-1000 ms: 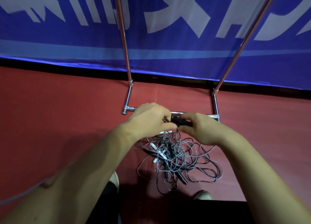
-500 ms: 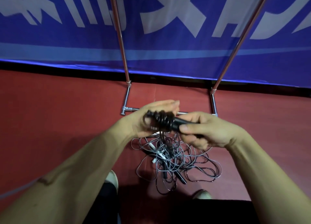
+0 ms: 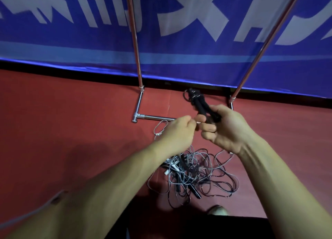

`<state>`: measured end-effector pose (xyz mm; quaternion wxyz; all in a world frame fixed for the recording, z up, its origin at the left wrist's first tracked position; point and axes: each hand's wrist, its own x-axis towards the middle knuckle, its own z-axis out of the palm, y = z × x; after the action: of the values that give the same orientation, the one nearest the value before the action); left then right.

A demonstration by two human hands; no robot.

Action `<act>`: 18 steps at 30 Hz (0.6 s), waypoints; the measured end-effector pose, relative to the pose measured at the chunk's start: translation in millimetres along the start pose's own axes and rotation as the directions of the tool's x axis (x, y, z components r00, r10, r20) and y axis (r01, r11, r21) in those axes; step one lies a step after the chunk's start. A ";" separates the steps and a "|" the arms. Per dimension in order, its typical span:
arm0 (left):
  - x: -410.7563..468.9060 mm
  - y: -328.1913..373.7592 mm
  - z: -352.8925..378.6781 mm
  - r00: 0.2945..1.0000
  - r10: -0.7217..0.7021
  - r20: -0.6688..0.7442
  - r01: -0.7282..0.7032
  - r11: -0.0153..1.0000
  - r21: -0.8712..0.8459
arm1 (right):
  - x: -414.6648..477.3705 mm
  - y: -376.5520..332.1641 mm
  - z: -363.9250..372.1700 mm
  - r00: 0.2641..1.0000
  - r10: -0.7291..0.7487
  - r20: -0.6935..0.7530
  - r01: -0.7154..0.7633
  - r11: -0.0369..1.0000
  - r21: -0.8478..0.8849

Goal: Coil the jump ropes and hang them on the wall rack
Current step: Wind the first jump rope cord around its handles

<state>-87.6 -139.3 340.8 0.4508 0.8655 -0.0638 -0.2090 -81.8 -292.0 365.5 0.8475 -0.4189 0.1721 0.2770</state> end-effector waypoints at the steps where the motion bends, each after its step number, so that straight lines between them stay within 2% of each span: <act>1: -2.5 0.1 -2.8 0.999 0.040 -0.007 -0.038 0.984 0.174 | 2.4 2.7 -2.5 0.999 0.053 0.002 -0.053 0.997 0.057; 3: -8.4 2.1 -13.1 0.994 0.109 -0.011 -0.096 0.913 0.398 | 6.2 7.5 -6.2 0.990 0.141 -0.002 -0.139 0.976 0.168; 5: -8.1 1.8 -23.6 0.993 0.114 -0.002 -0.099 0.869 0.485 | 7.5 9.2 -9.2 0.982 0.187 -0.035 -0.179 0.970 0.166; 7: -4.9 0.3 -34.0 0.996 0.091 0.004 -0.082 0.878 0.471 | 6.7 10.0 -9.1 0.976 0.197 -0.094 -0.193 0.980 0.046; 10: -2.0 -1.3 -42.4 0.986 0.163 0.035 -0.158 0.847 0.507 | 5.3 14.6 -5.5 0.966 0.166 -0.198 -0.207 0.957 -0.204; 12: -3.0 -2.1 -39.8 0.960 0.272 0.070 -0.260 0.767 0.587 | 4.4 17.8 -5.4 0.964 0.115 -0.240 -0.207 0.892 -0.403; 14: -1.7 -4.0 -37.6 0.927 0.361 0.097 -0.339 0.702 0.626 | 2.6 18.7 -6.6 0.965 0.072 -0.251 -0.210 0.783 -0.585; 16: 0.6 -7.6 -41.1 0.911 0.394 0.121 -0.385 0.707 0.593 | 0.3 16.3 -10.2 0.966 0.068 -0.249 -0.225 0.693 -0.685; 18: 2.4 -12.3 -48.1 0.910 0.392 0.132 -0.400 0.754 0.521 | -2.2 12.8 -14.9 0.968 0.083 -0.237 -0.234 0.645 -0.728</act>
<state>-66.3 -96.5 354.5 0.2235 0.9216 -0.3047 -0.0886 -92.2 -298.4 349.9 0.5518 -0.7376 0.1552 0.3569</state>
